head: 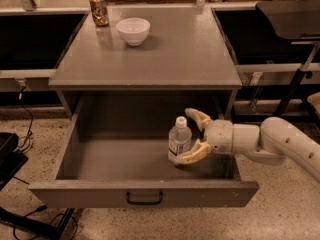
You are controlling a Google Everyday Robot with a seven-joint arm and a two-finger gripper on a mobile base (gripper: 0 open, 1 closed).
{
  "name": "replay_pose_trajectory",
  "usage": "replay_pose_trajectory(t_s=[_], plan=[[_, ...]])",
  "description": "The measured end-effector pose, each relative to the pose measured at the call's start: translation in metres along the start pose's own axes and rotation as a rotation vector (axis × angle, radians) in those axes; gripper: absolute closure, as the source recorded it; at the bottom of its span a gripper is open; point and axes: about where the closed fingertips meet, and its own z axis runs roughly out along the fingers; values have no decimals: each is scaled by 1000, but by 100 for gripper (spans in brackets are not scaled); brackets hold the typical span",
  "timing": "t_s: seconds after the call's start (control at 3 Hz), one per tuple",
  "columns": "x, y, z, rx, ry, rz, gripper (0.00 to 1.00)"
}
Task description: Pick blue plastic bottle from top drawer and place on counter
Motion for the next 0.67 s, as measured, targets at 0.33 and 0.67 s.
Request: replay_pose_trajectory(t_s=[0.33,0.67], plan=[[11,4,5,-9,-10,4,19],[18,5,10,-15,-16,0,42]])
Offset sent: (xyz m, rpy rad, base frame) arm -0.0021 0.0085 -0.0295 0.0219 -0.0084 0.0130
